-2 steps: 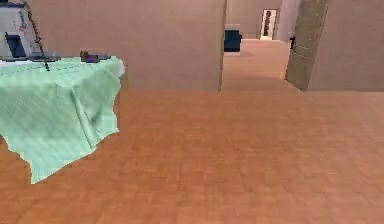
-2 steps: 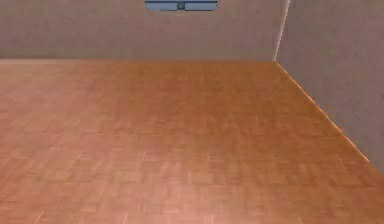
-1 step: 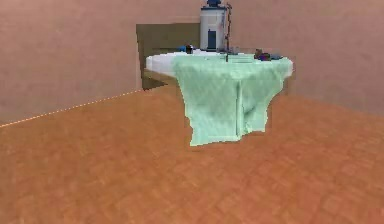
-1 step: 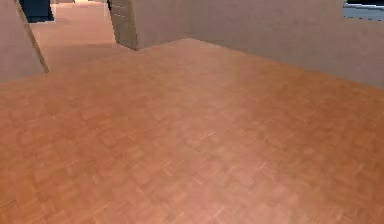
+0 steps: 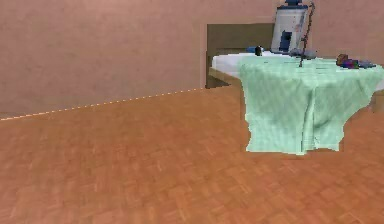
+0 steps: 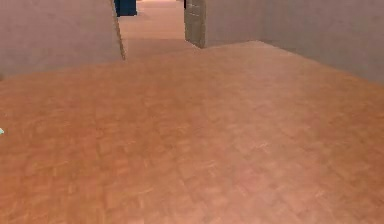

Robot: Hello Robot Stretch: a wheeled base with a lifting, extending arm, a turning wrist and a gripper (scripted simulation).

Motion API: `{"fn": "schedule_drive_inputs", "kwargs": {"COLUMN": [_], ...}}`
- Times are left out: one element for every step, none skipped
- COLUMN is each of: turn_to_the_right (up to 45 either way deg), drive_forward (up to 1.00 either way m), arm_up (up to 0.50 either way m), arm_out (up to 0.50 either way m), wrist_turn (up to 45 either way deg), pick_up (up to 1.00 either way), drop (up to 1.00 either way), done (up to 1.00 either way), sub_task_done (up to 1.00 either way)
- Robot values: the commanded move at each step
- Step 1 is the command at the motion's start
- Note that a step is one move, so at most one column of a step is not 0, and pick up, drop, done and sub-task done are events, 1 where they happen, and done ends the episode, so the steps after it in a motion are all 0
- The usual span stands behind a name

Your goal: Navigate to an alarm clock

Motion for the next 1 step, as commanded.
{"fn": "schedule_drive_inputs", "kwargs": {"turn_to_the_right": [0.0], "drive_forward": [1.00], "arm_up": [0.00], "arm_out": [0.00], "wrist_turn": [0.0], "pick_up": [0.00], "drop": [0.00], "done": [0.00], "sub_task_done": [0.00]}}
